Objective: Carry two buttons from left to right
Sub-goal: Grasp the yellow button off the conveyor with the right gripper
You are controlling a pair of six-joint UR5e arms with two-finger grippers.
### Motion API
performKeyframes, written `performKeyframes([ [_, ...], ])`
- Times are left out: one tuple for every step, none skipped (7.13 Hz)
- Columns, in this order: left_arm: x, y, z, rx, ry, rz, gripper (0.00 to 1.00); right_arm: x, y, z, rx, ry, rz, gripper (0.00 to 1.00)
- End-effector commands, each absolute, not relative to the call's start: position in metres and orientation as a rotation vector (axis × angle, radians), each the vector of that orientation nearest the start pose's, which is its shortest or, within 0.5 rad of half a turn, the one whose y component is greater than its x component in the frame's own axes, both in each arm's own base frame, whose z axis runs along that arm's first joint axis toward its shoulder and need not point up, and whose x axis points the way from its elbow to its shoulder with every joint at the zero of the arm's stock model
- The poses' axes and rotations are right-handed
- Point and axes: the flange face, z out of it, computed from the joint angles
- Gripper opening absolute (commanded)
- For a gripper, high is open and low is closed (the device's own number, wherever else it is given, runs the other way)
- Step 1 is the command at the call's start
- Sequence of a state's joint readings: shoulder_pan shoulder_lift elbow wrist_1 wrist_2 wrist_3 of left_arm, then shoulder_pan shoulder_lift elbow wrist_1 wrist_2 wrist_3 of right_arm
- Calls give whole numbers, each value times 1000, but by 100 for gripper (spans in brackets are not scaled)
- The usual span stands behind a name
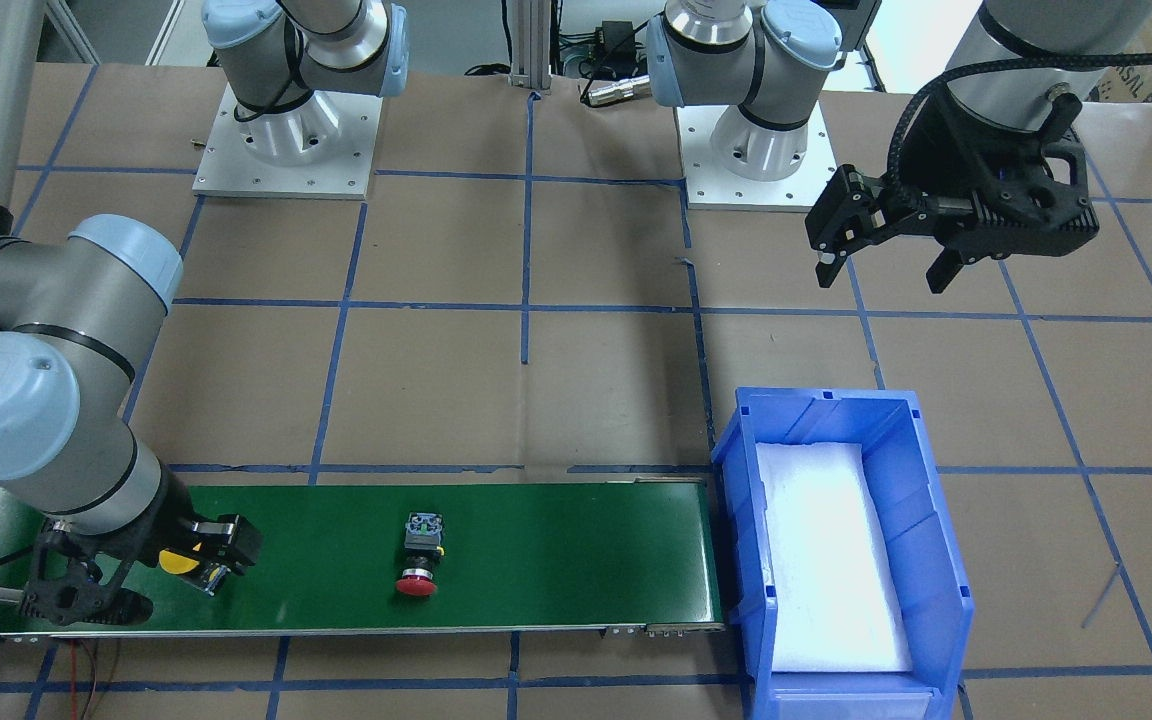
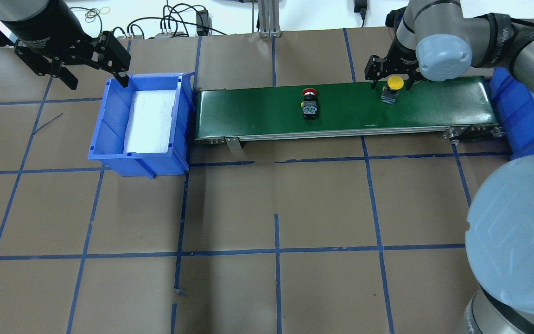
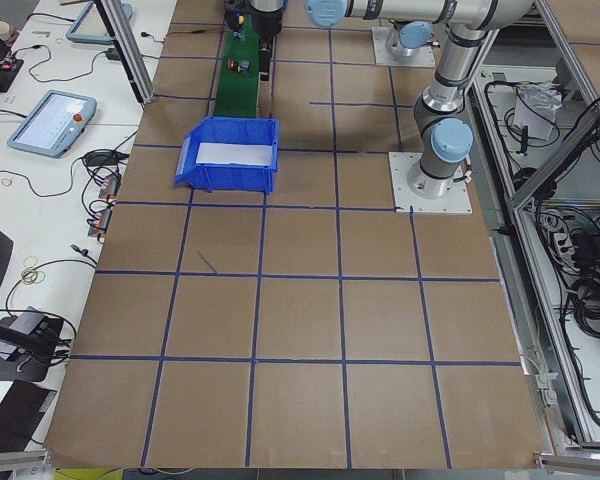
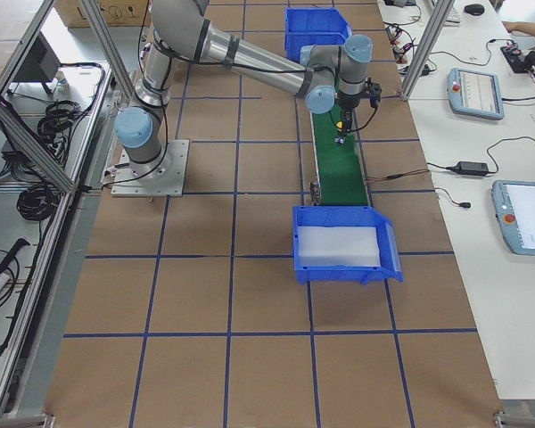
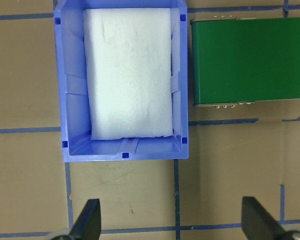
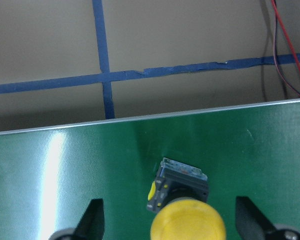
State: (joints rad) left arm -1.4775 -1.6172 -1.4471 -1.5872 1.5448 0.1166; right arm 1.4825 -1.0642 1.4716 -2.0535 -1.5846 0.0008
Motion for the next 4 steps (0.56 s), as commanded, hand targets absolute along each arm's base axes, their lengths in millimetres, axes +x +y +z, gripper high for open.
performKeyframes([
  [-87, -527, 524, 38, 3159, -98, 100, 64, -679, 297, 137, 3230, -124, 47],
  [-88, -527, 524, 40, 3158, -98, 100, 64, -680, 298, 139, 3224, -129, 39],
  [-87, -527, 524, 38, 3159, -98, 100, 64, -680, 298, 139, 3223, -129, 36],
  [-87, -527, 524, 38, 3159, -101, 100, 55, -682, 306, 145, 3223, -150, 35],
])
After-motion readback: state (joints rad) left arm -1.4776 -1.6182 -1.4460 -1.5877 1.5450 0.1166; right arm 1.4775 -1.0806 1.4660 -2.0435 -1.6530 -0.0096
